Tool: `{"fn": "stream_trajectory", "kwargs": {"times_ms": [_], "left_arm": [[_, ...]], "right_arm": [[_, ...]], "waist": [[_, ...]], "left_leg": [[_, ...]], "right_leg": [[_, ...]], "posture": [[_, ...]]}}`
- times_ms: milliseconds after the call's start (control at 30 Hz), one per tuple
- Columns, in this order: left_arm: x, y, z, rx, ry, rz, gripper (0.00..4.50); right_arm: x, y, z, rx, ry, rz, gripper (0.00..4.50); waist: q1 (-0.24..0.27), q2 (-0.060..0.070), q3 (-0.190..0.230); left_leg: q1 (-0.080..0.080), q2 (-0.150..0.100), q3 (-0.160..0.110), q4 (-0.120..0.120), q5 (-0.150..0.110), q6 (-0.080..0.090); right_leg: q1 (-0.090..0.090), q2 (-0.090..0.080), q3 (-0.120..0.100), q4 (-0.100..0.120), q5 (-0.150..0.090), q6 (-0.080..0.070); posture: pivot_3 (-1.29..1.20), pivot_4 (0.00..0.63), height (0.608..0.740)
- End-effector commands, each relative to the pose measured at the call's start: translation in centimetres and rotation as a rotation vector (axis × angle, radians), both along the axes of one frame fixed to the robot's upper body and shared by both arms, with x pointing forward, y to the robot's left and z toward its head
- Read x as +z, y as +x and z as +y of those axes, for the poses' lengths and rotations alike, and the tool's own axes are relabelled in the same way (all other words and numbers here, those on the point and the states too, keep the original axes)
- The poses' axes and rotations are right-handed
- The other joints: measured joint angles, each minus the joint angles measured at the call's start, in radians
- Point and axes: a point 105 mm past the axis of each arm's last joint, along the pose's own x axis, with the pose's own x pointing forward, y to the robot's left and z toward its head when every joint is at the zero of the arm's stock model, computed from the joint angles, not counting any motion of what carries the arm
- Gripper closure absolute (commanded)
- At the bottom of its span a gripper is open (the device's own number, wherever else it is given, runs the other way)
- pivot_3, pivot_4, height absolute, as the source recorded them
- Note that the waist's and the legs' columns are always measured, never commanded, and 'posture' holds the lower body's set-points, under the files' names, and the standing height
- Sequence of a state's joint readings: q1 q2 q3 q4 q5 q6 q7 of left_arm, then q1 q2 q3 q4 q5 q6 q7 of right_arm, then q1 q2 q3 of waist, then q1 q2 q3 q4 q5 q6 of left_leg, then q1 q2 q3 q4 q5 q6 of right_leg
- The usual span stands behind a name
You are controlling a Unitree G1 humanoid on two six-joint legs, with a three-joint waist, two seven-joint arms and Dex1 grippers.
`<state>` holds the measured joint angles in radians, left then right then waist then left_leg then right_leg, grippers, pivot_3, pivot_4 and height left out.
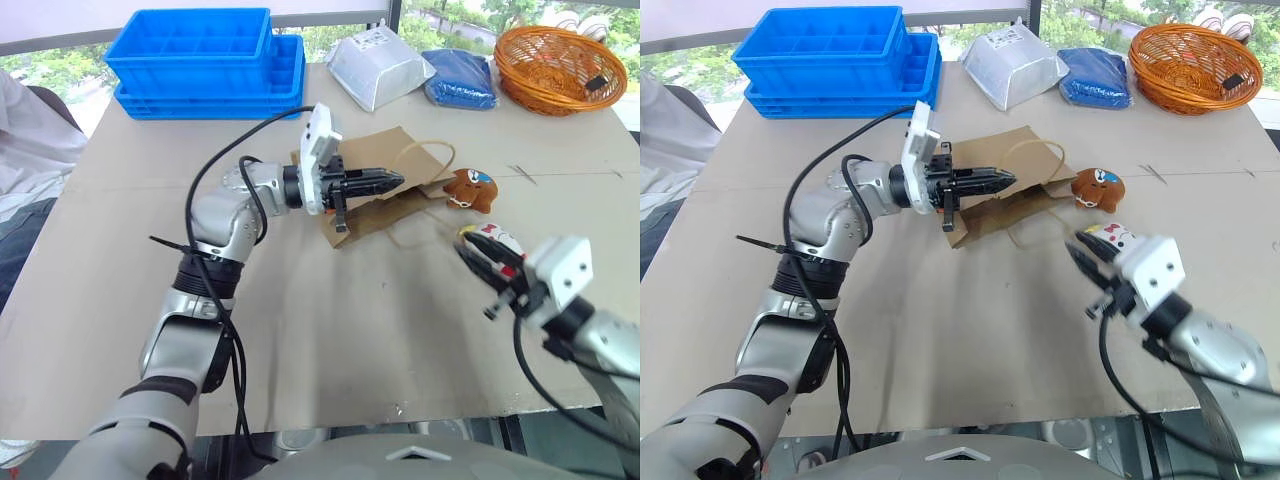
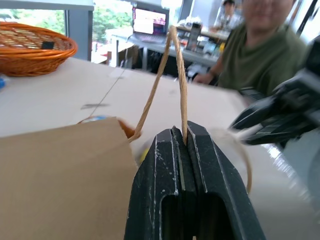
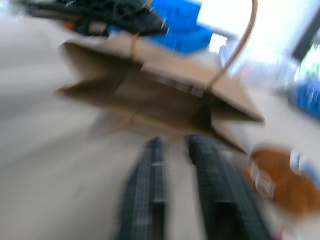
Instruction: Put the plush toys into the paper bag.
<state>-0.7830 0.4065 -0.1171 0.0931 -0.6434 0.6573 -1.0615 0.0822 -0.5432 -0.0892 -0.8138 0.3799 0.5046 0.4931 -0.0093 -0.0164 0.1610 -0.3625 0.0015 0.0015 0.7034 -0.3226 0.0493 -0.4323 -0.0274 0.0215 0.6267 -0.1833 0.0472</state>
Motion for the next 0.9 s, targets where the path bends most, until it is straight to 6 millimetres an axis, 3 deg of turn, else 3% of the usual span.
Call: {"fn": "stream_trajectory", "kwargs": {"times_ms": [33,200,333,433,533,633,767,900], "left_arm": [[2.3,-0.8,-0.1,0.011,-0.07,0.03,4.5],[2.1,-1.5,-0.2,0.035,-0.07,0.042,4.5],[2.3,-1.7,-0.2,0.076,-0.101,0.058,4.5],[2.5,-1.5,0.1,0.122,-0.121,0.055,4.5],[3.1,-0.9,0.7,0.175,-0.178,0.091,4.5],[3.5,-0.8,0.8,0.196,-0.231,0.131,4.5],[5.6,1.2,2.7,0.316,-0.401,0.232,4.5],[7.3,3.2,5.6,0.45,-0.564,0.31,4.5]], "right_arm": [[-0.4,2.1,2.1,0.075,-0.105,0.02,4.38],[0.6,4.9,4.7,0.151,-0.191,-0.016,4.38],[-0.9,6.4,5.9,0.221,-0.353,-0.007,4.38],[-1.6,6.3,6.1,0.251,-0.346,0.033,4.38],[-3.1,5.9,5.9,0.28,-0.373,0.072,4.38],[-4.6,6.9,6.6,0.279,-0.398,0.089,4.38],[-7.9,6.5,7.9,0.36,-0.451,0.156,4.38],[-10.1,6.0,7.6,0.36,-0.444,0.216,4.38]], "waist": [[-0.003,0.0,0.001],[-0.004,0.0,0.001],[0.001,0.0,0.001],[0.003,0.0,0.001],[0.002,0.0,0.001],[-0.002,0.0,0.001],[-0.004,0.0,0.001],[-0.003,0.0,0.001]], "left_leg": [[0.0,0.0,-0.001,0.0,0.0,0.0],[-0.001,-0.001,0.0,0.0,0.002,-0.004],[-0.002,-0.001,-0.003,0.0,0.002,-0.004],[-0.003,-0.003,-0.003,0.0,0.002,-0.004],[-0.003,-0.004,-0.004,0.0,0.003,-0.005],[-0.003,-0.005,-0.004,0.0,0.003,-0.005],[-0.002,-0.005,-0.004,0.0,0.003,-0.005],[-0.002,-0.005,-0.006,-0.001,0.003,-0.006]], "right_leg": [[0.0,0.0,0.0,0.0,0.0,0.0],[-0.001,-0.001,0.0,0.0,0.0,0.0],[-0.001,-0.002,-0.002,0.0,0.0,0.0],[-0.001,-0.004,-0.003,-0.001,0.0,0.0],[-0.001,-0.006,-0.004,-0.001,0.0,0.0],[-0.001,-0.007,-0.004,-0.001,0.0,0.0],[-0.001,-0.007,-0.004,0.0,0.001,0.0],[-0.001,-0.008,-0.005,0.0,0.001,0.0]], "posture": [[0.0,0.15,0.74],[0.0,0.15,0.74],[0.0,0.15,0.74],[0.0,0.15,0.74],[0.0,0.15,0.74],[0.0,0.15,0.74],[0.0,0.15,0.74],[0.0,0.15,0.74]]}}
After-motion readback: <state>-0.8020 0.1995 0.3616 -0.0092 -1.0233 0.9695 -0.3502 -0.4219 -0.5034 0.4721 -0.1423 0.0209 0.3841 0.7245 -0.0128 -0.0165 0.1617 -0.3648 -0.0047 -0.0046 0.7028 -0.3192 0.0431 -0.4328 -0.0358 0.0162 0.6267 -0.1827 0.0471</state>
